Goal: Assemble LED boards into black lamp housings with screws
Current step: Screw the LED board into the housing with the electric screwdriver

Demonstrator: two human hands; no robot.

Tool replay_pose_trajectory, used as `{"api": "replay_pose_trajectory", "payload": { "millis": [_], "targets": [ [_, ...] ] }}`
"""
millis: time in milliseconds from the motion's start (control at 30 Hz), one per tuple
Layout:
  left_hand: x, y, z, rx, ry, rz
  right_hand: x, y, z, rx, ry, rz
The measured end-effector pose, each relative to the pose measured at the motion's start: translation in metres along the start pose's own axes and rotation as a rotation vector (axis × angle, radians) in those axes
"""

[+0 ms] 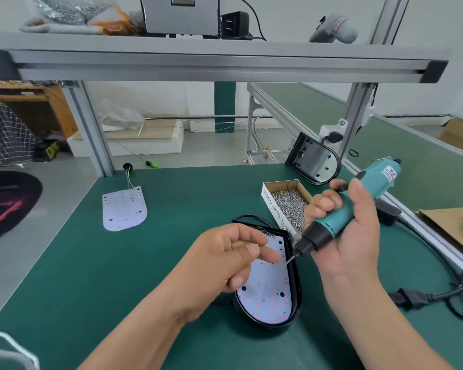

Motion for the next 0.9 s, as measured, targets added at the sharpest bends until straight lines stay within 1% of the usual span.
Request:
{"api": "replay_pose_trajectory", "payload": {
  "millis": [100,200,900],
  "targets": [
    [0.001,-0.007,-0.004,0.028,-0.038,0.122,0.002,-0.005,-0.002,0.020,0.012,0.040],
    [0.002,-0.014,-0.006,0.029,-0.063,0.170,0.005,-0.009,-0.004,0.039,0.034,0.049],
    [0.002,-0.019,-0.008,0.008,-0.026,0.197,-0.001,-0.010,-0.008,0.081,0.069,-0.062]
  ]
}}
Point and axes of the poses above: each hand's wrist, its own z-axis towards the middle knuckle, its own y-axis out of the back of the hand, x = y × z, the point moved 4 cm from there along z, towards the middle knuckle, and after that the axes turned 8 degrees about -x, right-handed, at the moved point
